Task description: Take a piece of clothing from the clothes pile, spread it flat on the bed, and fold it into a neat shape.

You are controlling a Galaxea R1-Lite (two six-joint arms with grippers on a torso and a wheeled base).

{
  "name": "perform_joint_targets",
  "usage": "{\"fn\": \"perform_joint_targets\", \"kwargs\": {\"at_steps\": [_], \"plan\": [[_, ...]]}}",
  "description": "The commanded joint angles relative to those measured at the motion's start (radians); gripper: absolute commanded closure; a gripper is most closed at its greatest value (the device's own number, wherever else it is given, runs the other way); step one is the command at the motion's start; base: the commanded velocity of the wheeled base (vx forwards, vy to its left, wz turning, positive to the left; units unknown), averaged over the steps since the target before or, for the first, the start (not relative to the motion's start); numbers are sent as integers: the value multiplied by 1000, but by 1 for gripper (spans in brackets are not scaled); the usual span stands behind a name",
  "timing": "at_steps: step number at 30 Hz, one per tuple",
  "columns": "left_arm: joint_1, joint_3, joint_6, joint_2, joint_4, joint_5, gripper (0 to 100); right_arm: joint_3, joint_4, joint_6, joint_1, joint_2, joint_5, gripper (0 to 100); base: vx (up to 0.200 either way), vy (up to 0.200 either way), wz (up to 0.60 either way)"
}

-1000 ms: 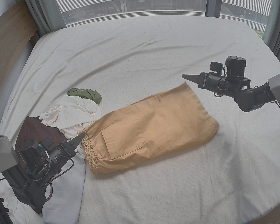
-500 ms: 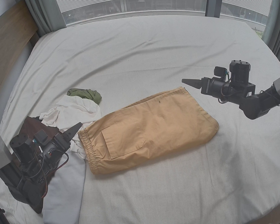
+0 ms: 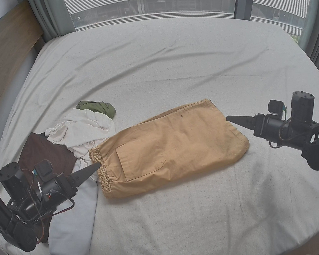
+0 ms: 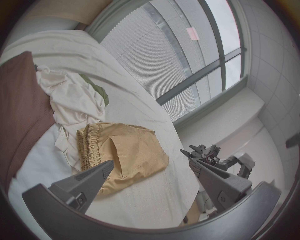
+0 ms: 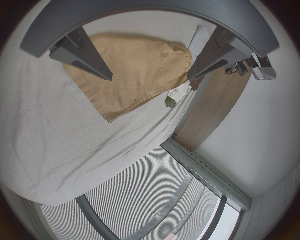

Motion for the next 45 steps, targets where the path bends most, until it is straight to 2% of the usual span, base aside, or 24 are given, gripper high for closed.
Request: {"fn": "perform_joint_targets", "kwargs": {"at_steps": [1,5,8,9,10,14,28,35,45], "plan": [[-22,38,57,-29,0,0,0,65,-17,6,7,-66,5,0,0,0,0],[-34,38,128,-16,0,80,0,79,-10,8,2,-64,5,0,0,0,0],[-34,41,212,-3,0,109,0,97,-10,8,7,-64,5,0,0,0,0],[-34,41,212,-3,0,109,0,97,-10,8,7,-64,5,0,0,0,0],[-30,41,315,22,0,118,0,103,-10,8,9,-61,5,0,0,0,0],[-27,41,433,45,0,132,0,103,-10,9,7,-26,5,0,0,0,0],[-17,39,454,54,0,141,0,91,-23,16,7,186,-6,0,0,0,0],[-5,36,457,60,0,141,0,82,-20,17,10,227,-7,0,0,0,0],[7,33,457,70,0,141,0,37,-22,65,24,300,-9,0,0,0,0]]}}
